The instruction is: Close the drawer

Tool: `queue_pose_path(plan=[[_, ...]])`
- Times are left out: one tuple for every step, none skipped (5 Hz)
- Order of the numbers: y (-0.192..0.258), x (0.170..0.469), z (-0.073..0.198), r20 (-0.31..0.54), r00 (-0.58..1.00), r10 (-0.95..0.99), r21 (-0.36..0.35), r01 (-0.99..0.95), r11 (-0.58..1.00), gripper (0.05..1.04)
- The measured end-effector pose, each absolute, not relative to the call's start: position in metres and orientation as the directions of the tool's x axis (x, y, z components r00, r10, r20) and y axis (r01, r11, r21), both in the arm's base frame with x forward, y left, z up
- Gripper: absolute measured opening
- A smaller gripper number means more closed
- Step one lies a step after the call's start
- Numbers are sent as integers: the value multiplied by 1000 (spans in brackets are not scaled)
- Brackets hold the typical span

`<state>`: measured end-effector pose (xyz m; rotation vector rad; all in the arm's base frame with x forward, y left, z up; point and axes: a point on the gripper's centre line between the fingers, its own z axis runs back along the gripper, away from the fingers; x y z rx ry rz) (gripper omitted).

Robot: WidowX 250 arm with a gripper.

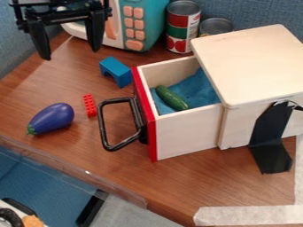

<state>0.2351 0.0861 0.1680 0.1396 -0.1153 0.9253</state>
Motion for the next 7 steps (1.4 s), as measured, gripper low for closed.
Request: queue_pose_path(plan=[[86, 234, 161, 146, 608, 781, 83, -794, 602, 1000], [92, 224, 149, 174, 692, 700, 112, -720, 684, 1000], [109, 215, 138, 175, 765, 620, 114, -641, 759, 1000], [128, 206, 133, 158, 864, 478, 93, -495, 864, 1000], [145, 204, 124, 138, 959, 249, 98, -263, 960, 999], [148, 204, 110, 121, 992, 27, 146, -45, 988, 1000], [135, 201, 89, 123, 978, -168, 194, 142, 971, 1000]])
